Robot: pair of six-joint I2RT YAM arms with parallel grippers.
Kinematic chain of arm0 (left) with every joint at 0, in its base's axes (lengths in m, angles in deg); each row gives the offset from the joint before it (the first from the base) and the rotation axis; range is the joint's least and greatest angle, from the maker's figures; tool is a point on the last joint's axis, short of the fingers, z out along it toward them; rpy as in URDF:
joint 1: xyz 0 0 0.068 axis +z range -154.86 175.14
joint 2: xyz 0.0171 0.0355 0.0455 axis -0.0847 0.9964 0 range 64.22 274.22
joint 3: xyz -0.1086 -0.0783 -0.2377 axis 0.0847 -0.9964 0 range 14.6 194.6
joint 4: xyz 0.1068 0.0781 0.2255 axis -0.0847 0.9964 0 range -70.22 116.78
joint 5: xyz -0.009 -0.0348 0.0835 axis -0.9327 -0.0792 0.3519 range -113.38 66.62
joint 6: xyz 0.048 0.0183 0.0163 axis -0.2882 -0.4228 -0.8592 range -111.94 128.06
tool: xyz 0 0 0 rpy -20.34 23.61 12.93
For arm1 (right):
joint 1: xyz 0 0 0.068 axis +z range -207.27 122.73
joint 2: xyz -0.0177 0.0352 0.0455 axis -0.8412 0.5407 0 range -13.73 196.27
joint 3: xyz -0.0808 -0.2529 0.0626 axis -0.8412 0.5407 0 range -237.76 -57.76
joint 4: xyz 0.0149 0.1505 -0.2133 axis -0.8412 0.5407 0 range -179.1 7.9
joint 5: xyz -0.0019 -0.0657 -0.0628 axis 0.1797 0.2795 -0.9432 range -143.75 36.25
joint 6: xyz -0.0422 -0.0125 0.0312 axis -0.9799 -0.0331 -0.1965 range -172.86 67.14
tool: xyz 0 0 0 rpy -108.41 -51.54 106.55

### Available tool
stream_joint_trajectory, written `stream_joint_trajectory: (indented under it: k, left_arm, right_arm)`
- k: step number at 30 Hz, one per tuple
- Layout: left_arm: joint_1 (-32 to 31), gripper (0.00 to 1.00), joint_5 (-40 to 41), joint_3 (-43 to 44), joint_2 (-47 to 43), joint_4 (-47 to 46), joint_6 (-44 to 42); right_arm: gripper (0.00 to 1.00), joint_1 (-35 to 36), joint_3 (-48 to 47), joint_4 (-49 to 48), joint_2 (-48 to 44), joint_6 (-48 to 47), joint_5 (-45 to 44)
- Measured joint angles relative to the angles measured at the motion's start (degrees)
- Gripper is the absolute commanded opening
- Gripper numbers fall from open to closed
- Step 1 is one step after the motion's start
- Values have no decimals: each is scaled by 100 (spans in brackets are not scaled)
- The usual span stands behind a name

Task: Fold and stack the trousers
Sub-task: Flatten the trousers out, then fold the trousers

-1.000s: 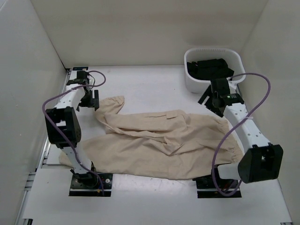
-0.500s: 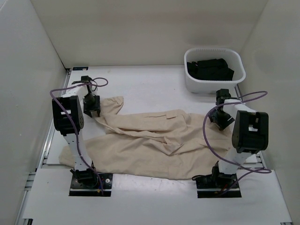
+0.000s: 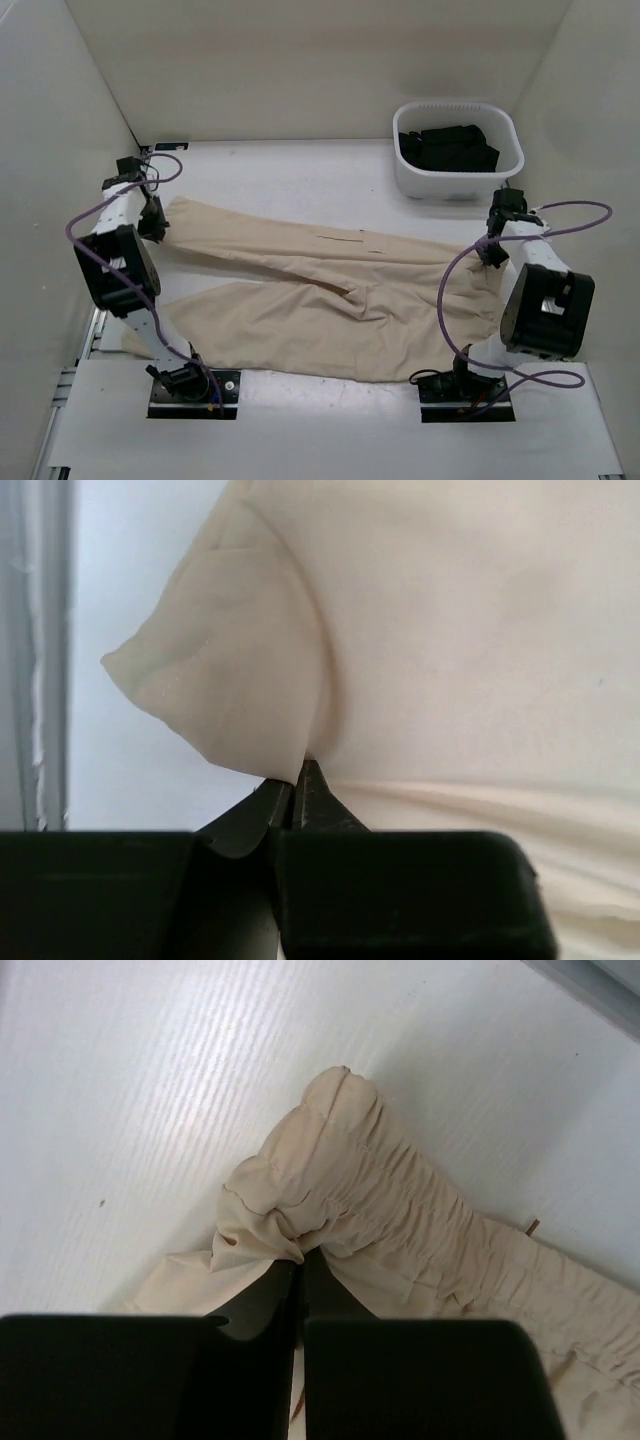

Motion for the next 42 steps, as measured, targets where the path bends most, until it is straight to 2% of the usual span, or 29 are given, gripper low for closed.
stream_joint_trajectory:
  k: [2, 5, 6, 7, 8, 9, 10, 13, 15, 17, 19, 22, 27, 32, 34, 35, 37, 38, 39, 40, 41, 42]
  left_arm:
    - [61, 20, 4, -374, -654, -111, -2]
    - [-4, 38, 72, -1025, -1309, -177, -35]
    - [-33, 47, 105, -1261, -1377, -205, -42]
    - [-50, 60, 131, -1469, -1370, -208, -61]
    - [-55, 67, 168, -1703, -1311, -208, -63]
    - [-50, 81, 203, -1902, -1233, -188, -63]
    - [-28, 87, 258, -2074, -1150, -133, -72]
    - [144, 95, 343, -2157, -1051, 111, -57]
    - [282, 100, 358, -1722, -1051, 302, -63]
    - [369, 100, 317, -942, -1049, 326, -50]
    - [321, 100, 186, -52, -1005, 238, -50]
    - [55, 100, -24, 1067, -695, 87, -48]
    - [-409, 100, -280, 2815, 1150, 57, -50]
    - [-531, 100, -487, 3493, 3005, 238, 7]
    - [-461, 100, -487, 3727, 3021, 214, -33]
    - [-426, 100, -492, 3738, 3021, 221, -33]
    - [-389, 100, -463, 3722, 3045, 234, -61]
    - [-385, 92, -470, 3689, 3053, 240, -68]
    - [-385, 78, -509, 3613, 3067, 240, -31]
    - [-387, 58, -564, 3565, 3058, 234, -33]
    - [-391, 14, -564, 3523, 3045, 221, -15]
    - [-400, 14, -577, 3506, 3034, 223, -2]
  right_arm:
    - [0, -35, 79, -2, -317, -90, 66]
    - [2, -22, 173, -72, -411, -197, 85]
    - [5, -28, 214, -83, -385, -229, 90]
    - [10, -33, 243, -81, -348, -251, 92]
    - [16, -33, 256, -81, -302, -278, 107]
    - [27, -33, 256, -83, -247, -321, 129]
    - [33, -33, 254, -92, -195, -376, 155]
    - [49, -33, 146, -28, -35, -553, 236]
    - [56, -33, -7, 70, -2, -647, 262]
    - [69, -33, -205, 177, -9, -680, 260]
    - [77, -33, -376, 238, -9, -662, 262]
    - [79, -46, -636, 326, 72, -608, 302]
    - [80, -144, -1202, 343, 850, -378, 501]
    - [80, -240, -1331, 398, 1604, -122, 638]
    - [80, -267, -1449, 444, 1843, -57, 682]
    - [78, -275, -1502, 463, 1921, -42, 704]
    - [62, -286, -1602, 557, 2011, -42, 726]
    - [55, -295, -1620, 564, 2022, -17, 752]
    - [48, -302, -1624, 564, 2026, -9, 756]
    - [31, -302, -1624, 581, 2028, 11, 758]
    - [24, -302, -1624, 610, 2031, 37, 767]
    - [16, -304, -1624, 621, 2031, 37, 798]
